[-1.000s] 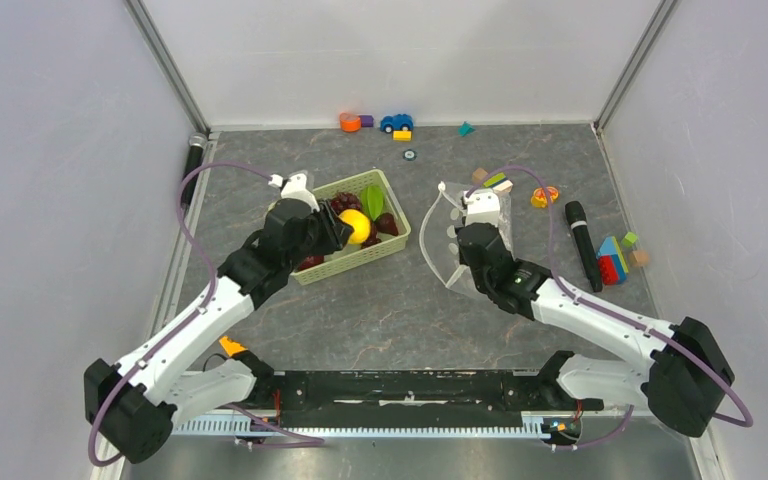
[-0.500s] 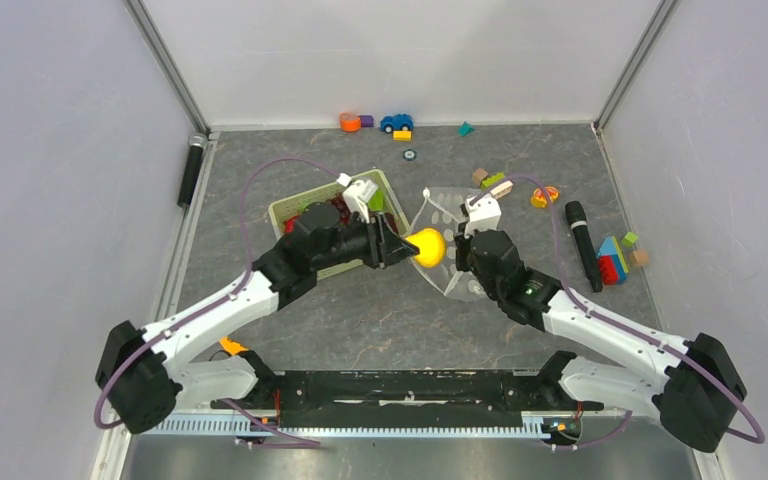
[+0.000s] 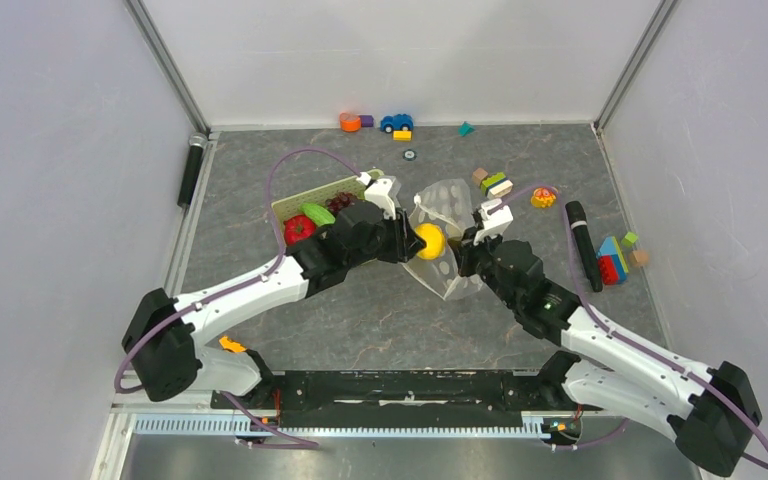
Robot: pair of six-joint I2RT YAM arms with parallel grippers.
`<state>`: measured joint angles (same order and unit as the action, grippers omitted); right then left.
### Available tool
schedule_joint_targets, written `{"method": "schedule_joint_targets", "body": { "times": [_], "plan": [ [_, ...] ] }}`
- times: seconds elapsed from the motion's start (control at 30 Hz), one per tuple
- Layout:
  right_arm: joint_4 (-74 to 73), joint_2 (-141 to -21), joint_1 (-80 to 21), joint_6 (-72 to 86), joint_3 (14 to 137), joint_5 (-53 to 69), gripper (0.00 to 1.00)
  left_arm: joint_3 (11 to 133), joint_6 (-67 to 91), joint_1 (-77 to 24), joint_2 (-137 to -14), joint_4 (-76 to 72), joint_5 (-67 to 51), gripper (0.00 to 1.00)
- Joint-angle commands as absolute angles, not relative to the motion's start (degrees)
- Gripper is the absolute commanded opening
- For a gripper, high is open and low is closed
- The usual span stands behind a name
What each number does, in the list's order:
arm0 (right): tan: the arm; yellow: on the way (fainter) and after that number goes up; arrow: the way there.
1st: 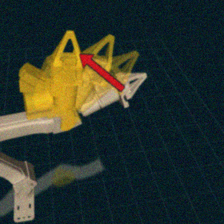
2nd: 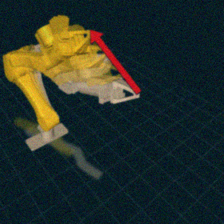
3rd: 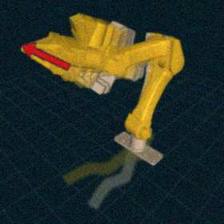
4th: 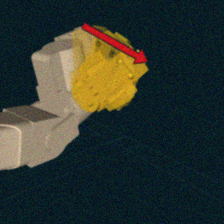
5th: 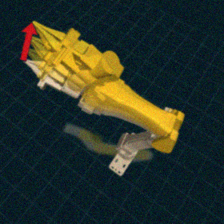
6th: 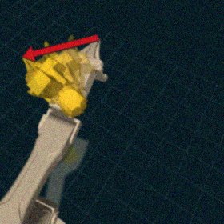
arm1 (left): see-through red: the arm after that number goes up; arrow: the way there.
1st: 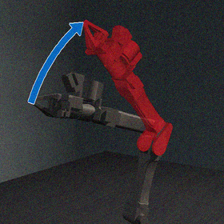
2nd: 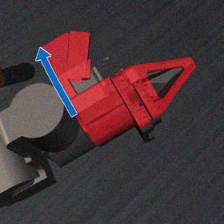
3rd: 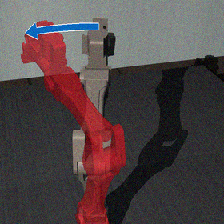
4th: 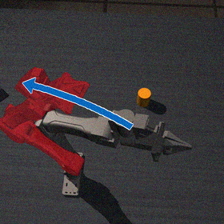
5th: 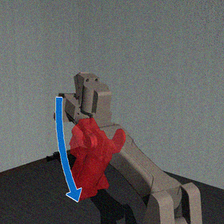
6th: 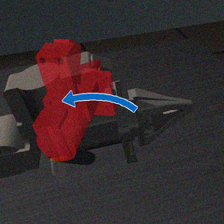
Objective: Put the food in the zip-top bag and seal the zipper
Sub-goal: Place the fake fruit in the zipper food storage bag.
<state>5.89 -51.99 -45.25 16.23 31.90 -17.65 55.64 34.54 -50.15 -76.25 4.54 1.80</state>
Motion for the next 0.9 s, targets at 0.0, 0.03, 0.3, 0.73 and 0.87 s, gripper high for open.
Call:
{"method": "schedule_joint_targets", "body": {
  "times": [0.0, 0.03, 0.3, 0.73, 0.87],
  "plan": [
    [11.18, -48.68, -45.18, 16.23, 30.61, -11.15, 0.05, 59.44, 32.97, -51.06, -78.05, 6.58, 11.24, 0.02],
    [11.46, -48.18, -45.18, 16.31, 30.38, -10.65, 0.05, 59.86, 33.17, -51.1, -78.56, 6.76, 11.57, 0.02],
    [13.53, -47.62, -45.18, 17.44, 29.36, -9.19, 0.06, 64.29, 35.57, -52.84, -83.89, 6.11, 12.58, 0.02],
    [11.01, -45.22, -45.18, 22.71, 28.75, -19.91, 0.04, 62.94, 37.71, -53.6, -86.69, -1.52, 1.16, 0.67],
    [10.12, -45.81, -45.18, 23.14, 28.98, -23.43, 0.04, 62.2, 36.97, -53.61, -84.55, -1.41, 0.27, 0.85]
  ]
}}
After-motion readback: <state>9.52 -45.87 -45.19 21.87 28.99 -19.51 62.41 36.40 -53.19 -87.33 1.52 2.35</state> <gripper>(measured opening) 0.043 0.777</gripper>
